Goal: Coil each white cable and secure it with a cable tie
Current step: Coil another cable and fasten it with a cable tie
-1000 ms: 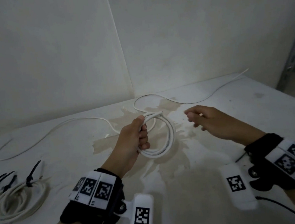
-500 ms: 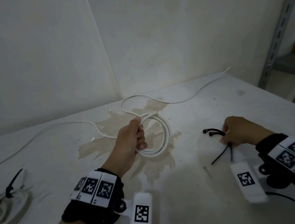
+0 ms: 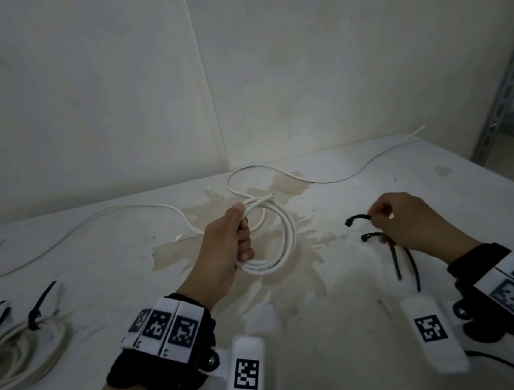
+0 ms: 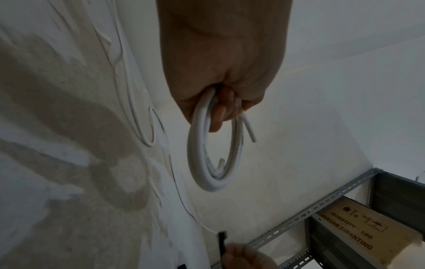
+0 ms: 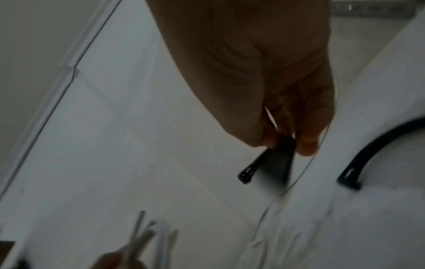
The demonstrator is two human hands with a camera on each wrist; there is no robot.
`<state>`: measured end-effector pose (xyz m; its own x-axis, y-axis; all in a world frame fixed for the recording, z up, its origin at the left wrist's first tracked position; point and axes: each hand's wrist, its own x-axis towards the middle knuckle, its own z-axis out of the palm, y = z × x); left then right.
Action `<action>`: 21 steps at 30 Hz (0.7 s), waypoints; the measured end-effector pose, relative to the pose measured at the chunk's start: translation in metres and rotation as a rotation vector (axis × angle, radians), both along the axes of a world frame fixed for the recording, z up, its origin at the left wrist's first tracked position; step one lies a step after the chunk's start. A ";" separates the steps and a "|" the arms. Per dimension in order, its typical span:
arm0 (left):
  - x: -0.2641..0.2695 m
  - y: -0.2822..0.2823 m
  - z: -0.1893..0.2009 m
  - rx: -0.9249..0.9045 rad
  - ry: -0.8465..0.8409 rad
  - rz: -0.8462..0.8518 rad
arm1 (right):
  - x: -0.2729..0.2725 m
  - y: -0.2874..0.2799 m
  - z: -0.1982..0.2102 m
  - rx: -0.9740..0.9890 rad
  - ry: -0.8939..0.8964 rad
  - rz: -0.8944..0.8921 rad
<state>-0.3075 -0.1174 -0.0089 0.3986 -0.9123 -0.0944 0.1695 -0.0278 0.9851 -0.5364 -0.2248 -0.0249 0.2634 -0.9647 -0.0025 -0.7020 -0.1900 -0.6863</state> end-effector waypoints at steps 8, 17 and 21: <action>0.026 0.005 0.000 -0.010 -0.017 0.210 | 0.096 0.050 0.026 0.058 -0.485 0.251; 0.063 0.015 -0.009 -0.080 -0.159 0.368 | 0.175 0.062 0.018 0.066 -0.508 0.269; 0.079 0.016 -0.018 -0.123 -0.251 0.317 | 0.195 0.059 0.015 0.093 -0.515 0.289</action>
<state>-0.2289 -0.1010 -0.0273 0.6577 -0.7395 0.1434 -0.0947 0.1076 0.9897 -0.3418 -0.1656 -0.0103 0.5048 -0.8556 0.1146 -0.2032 -0.2468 -0.9475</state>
